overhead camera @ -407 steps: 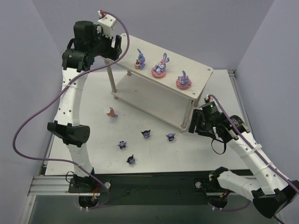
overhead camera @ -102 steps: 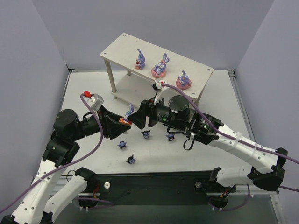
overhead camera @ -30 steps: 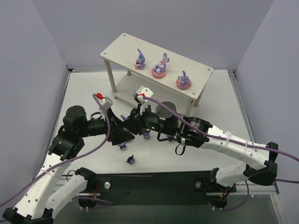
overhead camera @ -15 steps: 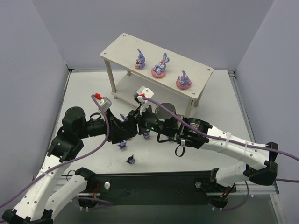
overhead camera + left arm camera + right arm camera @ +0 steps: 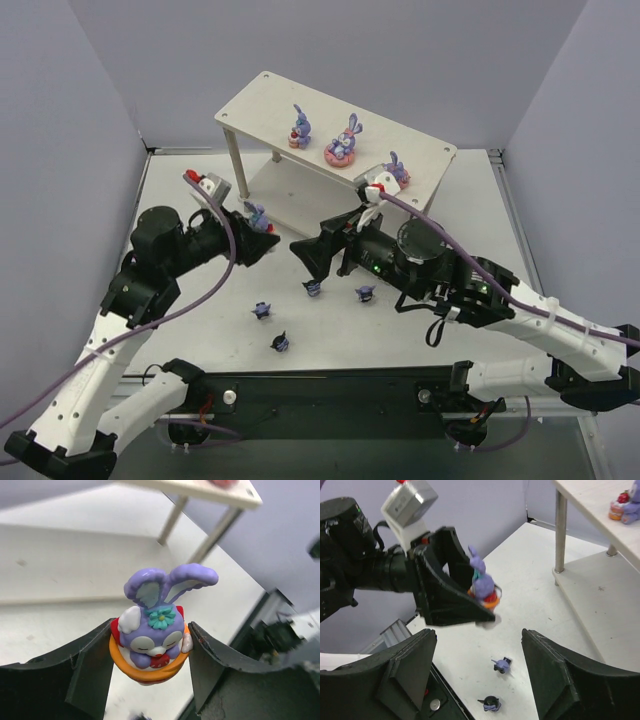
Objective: Place and organize the plastic toys onto the shelf
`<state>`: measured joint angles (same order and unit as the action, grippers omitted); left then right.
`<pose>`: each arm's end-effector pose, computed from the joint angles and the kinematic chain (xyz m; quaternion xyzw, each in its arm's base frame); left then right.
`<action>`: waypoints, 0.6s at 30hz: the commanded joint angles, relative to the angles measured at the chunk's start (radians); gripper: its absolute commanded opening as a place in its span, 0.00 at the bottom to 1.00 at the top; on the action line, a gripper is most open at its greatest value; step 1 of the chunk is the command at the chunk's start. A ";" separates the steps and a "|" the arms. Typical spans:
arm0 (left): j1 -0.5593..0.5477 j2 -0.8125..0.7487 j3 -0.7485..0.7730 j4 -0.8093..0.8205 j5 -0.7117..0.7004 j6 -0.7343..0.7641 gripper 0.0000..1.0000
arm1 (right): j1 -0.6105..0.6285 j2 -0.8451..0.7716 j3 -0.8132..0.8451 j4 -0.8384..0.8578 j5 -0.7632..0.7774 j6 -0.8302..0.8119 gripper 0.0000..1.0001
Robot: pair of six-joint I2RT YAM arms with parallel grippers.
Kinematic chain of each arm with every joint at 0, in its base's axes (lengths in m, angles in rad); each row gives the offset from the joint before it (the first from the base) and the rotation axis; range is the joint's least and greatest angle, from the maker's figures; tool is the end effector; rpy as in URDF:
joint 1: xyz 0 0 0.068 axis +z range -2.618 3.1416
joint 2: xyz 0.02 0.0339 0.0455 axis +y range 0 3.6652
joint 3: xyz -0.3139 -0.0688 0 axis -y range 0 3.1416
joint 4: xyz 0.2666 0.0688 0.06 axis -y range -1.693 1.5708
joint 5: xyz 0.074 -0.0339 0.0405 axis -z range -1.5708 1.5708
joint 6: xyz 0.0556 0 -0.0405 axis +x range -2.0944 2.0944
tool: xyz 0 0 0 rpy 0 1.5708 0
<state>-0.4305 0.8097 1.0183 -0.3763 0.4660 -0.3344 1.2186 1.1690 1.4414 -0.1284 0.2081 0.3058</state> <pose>0.1475 -0.0952 0.4341 0.1845 0.7352 -0.3980 0.5168 0.1022 0.2447 0.5503 -0.2164 0.6189 0.4701 0.5909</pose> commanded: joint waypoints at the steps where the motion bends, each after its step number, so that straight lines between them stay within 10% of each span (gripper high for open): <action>1: 0.018 0.113 0.173 0.146 -0.211 0.107 0.00 | 0.004 -0.077 -0.028 -0.053 0.083 0.007 0.70; 18: 0.249 0.657 0.546 0.566 0.000 0.172 0.00 | -0.005 -0.278 -0.411 -0.194 0.257 0.052 0.69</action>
<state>-0.1883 1.4441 1.4628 0.0330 0.4183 -0.2153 1.2182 0.9344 1.0470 -0.3050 0.3798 0.3305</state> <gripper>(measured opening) 0.642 0.693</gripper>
